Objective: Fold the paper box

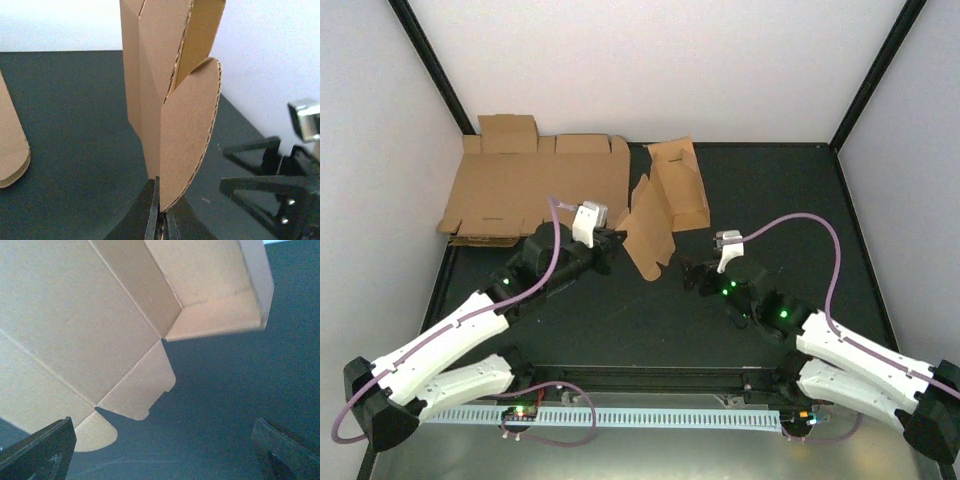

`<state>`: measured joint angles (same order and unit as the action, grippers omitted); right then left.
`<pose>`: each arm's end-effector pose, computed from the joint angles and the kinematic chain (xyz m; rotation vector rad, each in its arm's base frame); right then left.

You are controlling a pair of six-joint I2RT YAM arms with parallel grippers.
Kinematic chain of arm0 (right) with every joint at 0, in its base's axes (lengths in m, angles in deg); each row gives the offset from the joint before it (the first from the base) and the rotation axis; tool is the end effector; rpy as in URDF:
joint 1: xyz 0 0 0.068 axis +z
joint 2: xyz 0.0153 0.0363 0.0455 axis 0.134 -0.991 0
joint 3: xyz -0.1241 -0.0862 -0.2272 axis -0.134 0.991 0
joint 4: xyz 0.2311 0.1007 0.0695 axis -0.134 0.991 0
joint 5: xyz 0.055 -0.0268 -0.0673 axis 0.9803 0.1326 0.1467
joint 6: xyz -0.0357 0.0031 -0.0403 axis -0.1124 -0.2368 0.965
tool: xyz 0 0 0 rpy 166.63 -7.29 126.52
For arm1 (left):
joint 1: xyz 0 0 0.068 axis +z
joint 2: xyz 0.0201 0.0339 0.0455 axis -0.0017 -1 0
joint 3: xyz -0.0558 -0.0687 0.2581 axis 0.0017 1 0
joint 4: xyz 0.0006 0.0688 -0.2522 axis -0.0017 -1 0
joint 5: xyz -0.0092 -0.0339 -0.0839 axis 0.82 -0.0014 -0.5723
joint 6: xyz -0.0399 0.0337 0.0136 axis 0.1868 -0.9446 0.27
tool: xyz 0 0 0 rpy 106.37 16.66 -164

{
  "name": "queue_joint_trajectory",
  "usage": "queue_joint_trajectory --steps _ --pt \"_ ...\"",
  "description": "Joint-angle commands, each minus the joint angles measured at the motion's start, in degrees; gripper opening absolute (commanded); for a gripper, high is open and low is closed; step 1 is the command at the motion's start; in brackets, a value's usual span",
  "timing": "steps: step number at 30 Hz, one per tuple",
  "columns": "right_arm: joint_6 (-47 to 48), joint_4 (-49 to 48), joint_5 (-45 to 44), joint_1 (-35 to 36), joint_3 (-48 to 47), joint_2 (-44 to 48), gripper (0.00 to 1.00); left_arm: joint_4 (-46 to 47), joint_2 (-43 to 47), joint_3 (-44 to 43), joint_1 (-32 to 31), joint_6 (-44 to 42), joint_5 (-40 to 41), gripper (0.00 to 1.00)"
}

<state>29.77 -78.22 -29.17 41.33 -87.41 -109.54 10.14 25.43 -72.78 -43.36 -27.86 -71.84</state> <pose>0.1383 0.1440 0.2428 -0.0962 2.0501 0.6254 0.1546 -0.1473 0.3279 0.3103 1.9244 -0.8424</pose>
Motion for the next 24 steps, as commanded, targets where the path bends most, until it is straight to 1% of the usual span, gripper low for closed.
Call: queue_joint_trajectory --steps 1,3,4,6,10,13,18,21,24 --pt "10.22 1.75 2.35 -0.48 0.47 4.36 1.0 -1.82 1.1 0.87 0.22 -10.4 -3.29 0.02" --pt "11.42 3.24 2.8 -1.36 0.08 5.47 0.99 -2.56 1.45 1.74 0.22 -12.32 -3.23 0.02" --pt "11.9 3.66 4.43 -2.44 0.01 5.77 0.99 -2.05 1.74 2.61 0.14 -13.21 -3.65 0.02" --pt "11.95 4.22 8.89 -5.63 0.01 6.25 0.99 0.25 2.07 4.74 0.03 -13.33 -5.06 0.02" --pt "11.09 4.04 20.37 -14.24 0.07 6.4 1.0 5.81 2.05 8.89 -0.32 -12.62 -7.89 0.01" --pt "11.07 4.48 24.13 -18.64 -0.61 6.82 1.0 8.1 1.85 10.75 -0.78 -12.14 -8.19 0.01" --pt "10.37 4.15 27.73 -21.99 0.0 6.81 0.99 7.95 1.17 11.9 -2.11 -14.74 -7.27 0.02" --pt "9.74 3.0 28.66 -22.45 1.83 8.14 0.99 6.95 1.31 12.62 -2.9 -17.07 -5.39 0.02" --pt "9.78 0.79 30.04 -22.53 3.47 9.69 1.0 8.04 1.7 14.26 -3.2 -17.01 -5.17 0.02"
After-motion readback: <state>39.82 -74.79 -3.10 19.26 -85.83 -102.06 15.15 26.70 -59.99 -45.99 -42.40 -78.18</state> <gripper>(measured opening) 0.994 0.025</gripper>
